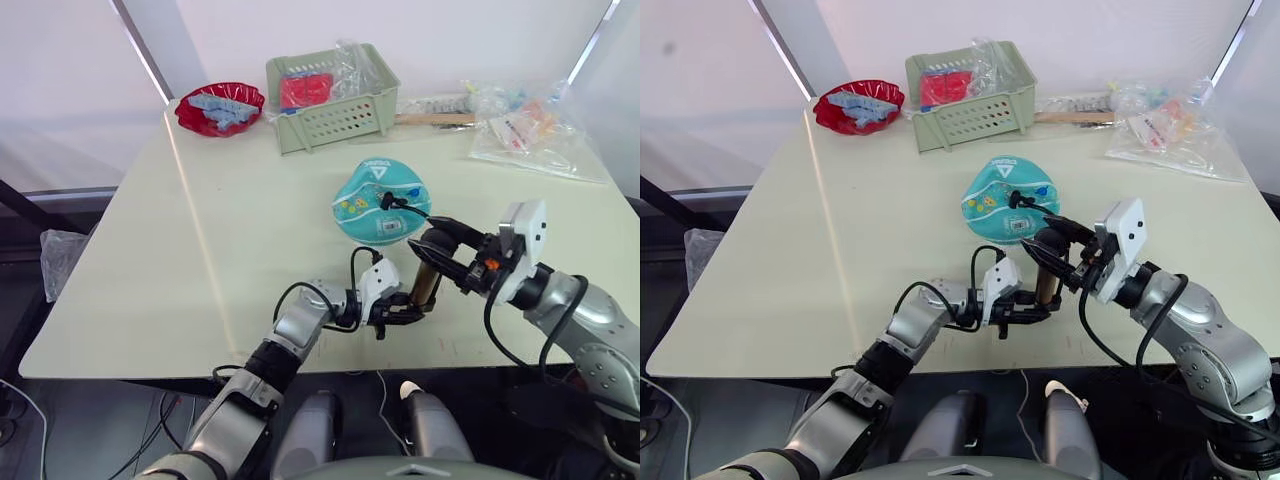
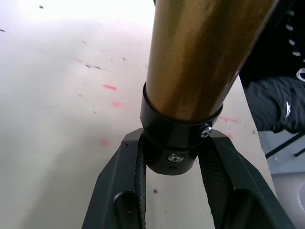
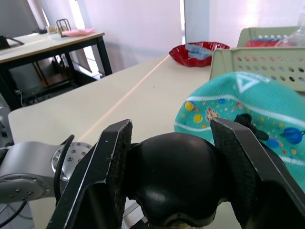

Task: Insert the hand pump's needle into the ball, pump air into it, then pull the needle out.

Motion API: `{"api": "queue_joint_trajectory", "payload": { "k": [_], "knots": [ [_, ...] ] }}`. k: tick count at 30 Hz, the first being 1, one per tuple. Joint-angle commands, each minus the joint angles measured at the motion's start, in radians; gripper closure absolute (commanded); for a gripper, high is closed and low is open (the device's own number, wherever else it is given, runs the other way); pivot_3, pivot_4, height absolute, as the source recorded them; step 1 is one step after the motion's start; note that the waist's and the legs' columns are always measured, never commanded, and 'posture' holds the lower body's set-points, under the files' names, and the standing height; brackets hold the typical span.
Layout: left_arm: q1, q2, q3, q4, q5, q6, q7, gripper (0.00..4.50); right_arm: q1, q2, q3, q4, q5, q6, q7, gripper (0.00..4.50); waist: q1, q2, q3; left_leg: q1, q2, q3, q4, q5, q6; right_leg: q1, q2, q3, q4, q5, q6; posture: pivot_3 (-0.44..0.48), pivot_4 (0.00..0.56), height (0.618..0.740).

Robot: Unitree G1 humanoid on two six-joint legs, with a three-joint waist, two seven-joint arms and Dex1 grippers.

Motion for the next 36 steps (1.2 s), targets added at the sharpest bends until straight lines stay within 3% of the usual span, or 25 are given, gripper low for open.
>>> {"api": "queue_joint_trajectory", "payload": {
  "k": [1,9,21,36],
  "knots": [
    [0.006,-0.005,0.005,0.015,0.012,-0.053,0.012,3.4,0.039,-0.013,-0.011,-0.056,-0.048,-0.069,0.04,2.41,0.0,0.0,0.0,0.0,0.0,0.0,0.0,0.0,0.0,0.0,0.0,0.0,0.0,0.0,0.0,0.0,0.15,0.737],
    [-0.003,-0.035,-0.003,0.116,0.059,-0.123,0.039,3.4,0.134,0.012,0.036,-0.037,-0.177,-0.213,0.085,2.41,0.0,0.0,0.0,0.0,0.0,0.0,0.0,0.0,0.0,0.0,0.0,0.0,0.0,-0.001,0.003,0.0,0.15,0.737],
    [-0.043,-0.063,-0.027,0.28,0.135,-0.138,0.059,3.4,0.188,0.024,-0.05,-0.035,-0.166,-0.31,0.127,2.41,0.015,-0.001,0.0,0.001,0.0,0.0,0.001,0.0,0.0,0.001,0.0,0.0,0.0,-0.002,0.003,0.0,0.15,0.737],
    [-0.067,-0.048,-0.051,0.327,0.166,-0.12,0.049,3.4,0.116,-0.052,-0.247,-0.069,0.089,-0.238,0.142,2.41,0.023,-0.001,0.0,0.001,0.0,0.0,0.002,0.0,0.0,0.001,0.0,0.0,0.0,-0.002,0.003,0.0,0.15,0.737]
  ]
}}
